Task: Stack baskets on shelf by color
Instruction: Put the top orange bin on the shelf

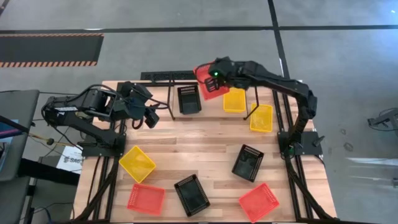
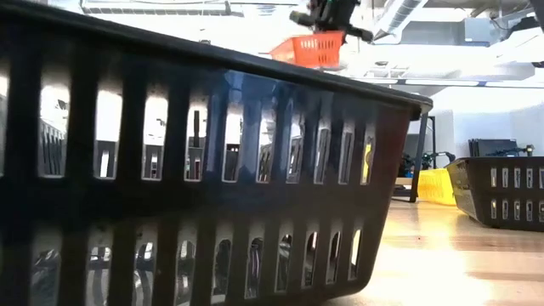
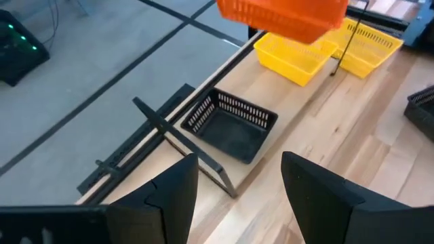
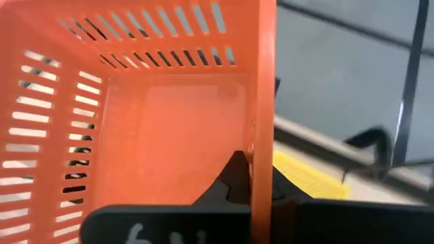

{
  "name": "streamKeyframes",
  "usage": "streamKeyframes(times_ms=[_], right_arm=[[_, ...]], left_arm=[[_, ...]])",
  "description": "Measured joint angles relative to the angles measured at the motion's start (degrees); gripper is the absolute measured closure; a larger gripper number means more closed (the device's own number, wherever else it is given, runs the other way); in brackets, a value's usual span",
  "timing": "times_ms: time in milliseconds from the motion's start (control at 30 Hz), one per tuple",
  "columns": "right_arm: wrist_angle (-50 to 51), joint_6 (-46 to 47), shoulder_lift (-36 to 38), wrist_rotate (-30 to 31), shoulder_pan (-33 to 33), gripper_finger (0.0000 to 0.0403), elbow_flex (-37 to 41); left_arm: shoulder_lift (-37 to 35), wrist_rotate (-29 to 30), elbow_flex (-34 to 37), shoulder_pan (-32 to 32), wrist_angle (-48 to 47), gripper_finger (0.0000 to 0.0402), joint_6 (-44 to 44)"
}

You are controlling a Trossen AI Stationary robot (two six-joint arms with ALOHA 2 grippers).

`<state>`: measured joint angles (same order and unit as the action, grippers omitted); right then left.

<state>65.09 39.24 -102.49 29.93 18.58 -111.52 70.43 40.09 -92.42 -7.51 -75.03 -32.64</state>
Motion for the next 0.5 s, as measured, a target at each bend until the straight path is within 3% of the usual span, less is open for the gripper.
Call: streamKeyframes(times_ms=[233, 400, 500], right_arm=[[-9.59, 7.76, 0.43, -4.89, -1.19, 0.0403, 12.2], [-19.5, 9.01, 0.55, -8.84, -0.67, 0.0403, 16.44], [-20.26, 9.41, 0.56, -9.24, -0.35, 0.0403, 17.46]], left_arm=[[0.0, -1.8, 0.02, 0.02, -4.72, 0.0201, 0.02], [0.0, -2.47, 0.02, 0.02, -5.74, 0.0201, 0.04], [0.0, -3.15, 0.02, 0.02, -5.74, 0.0201, 0.28]])
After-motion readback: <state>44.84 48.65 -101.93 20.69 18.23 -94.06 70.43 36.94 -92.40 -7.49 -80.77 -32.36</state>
